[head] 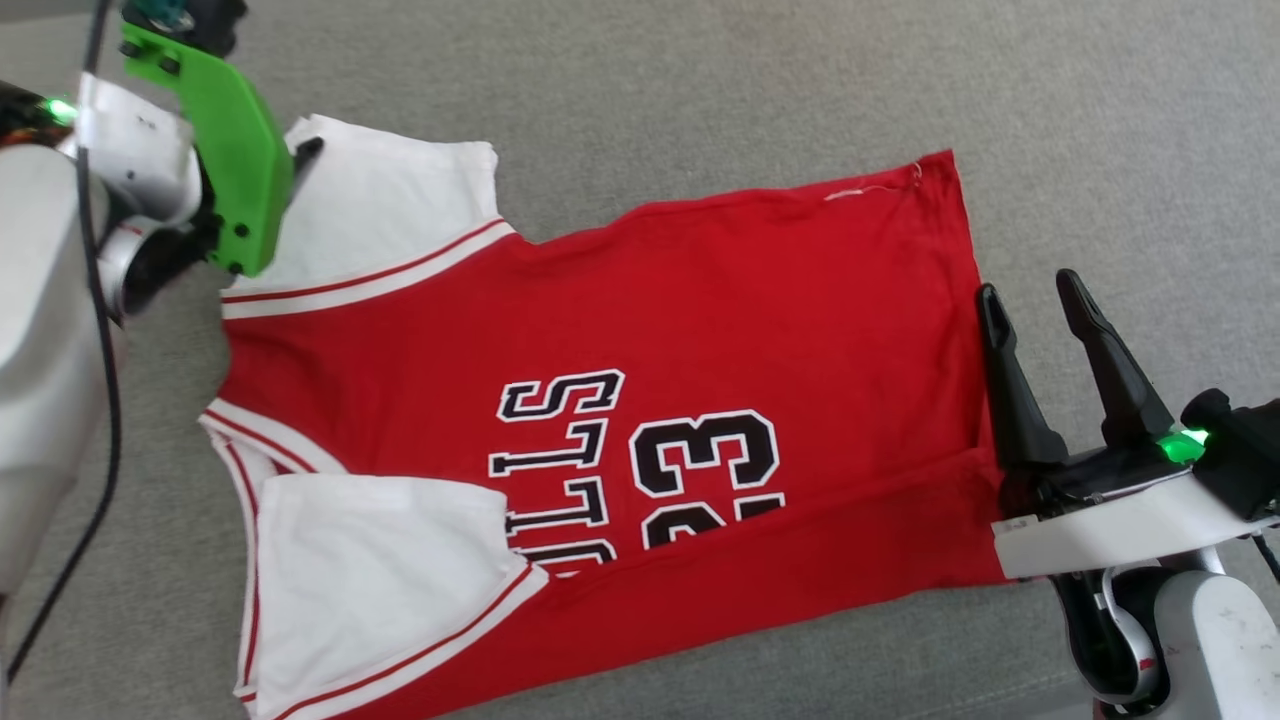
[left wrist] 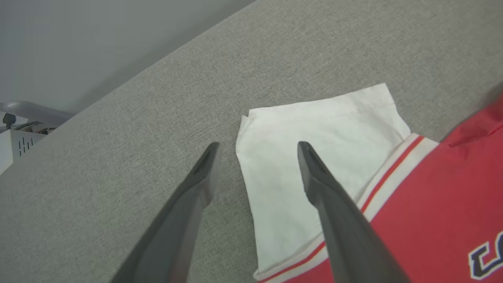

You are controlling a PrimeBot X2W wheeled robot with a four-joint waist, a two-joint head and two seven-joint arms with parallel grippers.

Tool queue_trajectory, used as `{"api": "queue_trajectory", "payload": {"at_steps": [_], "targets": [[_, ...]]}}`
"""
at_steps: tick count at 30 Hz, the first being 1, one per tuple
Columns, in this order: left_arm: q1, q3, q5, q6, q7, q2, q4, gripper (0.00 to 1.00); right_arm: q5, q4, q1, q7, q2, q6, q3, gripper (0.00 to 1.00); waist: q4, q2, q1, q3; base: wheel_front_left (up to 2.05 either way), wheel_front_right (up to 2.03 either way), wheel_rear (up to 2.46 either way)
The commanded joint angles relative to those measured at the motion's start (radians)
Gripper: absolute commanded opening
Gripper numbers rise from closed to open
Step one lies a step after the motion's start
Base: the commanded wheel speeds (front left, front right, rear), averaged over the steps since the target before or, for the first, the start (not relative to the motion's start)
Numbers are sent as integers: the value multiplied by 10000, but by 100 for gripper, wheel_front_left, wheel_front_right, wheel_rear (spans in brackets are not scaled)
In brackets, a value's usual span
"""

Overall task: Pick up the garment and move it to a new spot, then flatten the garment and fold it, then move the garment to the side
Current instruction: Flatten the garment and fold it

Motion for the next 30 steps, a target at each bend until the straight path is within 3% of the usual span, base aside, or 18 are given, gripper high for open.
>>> {"api": "queue_trajectory", "payload": {"at_steps": [1,15,16,17,21,30], "targets": [[-320,-84,-167,-25,136,119,239,100,0,60,-234,-116,27,-7,73,100,-600,0,-1,653,0,0,0],[-991,-369,-555,-26,60,78,2692,99,113,311,-557,-378,-70,-7,400,100,-910,0,-1,1115,0,0,0],[-917,-421,-711,-26,173,25,2743,29,114,317,-553,-373,-83,-7,393,100,-892,0,-1,1100,0,0,0],[-839,-497,-876,-26,313,-17,2751,0,113,318,-553,-361,-96,-7,384,100,-876,0,-1,1087,0,0,0],[-724,-639,-1283,-26,131,-101,2670,0,95,318,-557,-304,-151,-7,357,100,-768,0,-1,1005,0,0,0],[-216,-401,-1859,-26,-2312,-328,2706,0,-8,375,-374,138,-569,-7,312,100,-261,0,-1,13,0,0,0]]}}
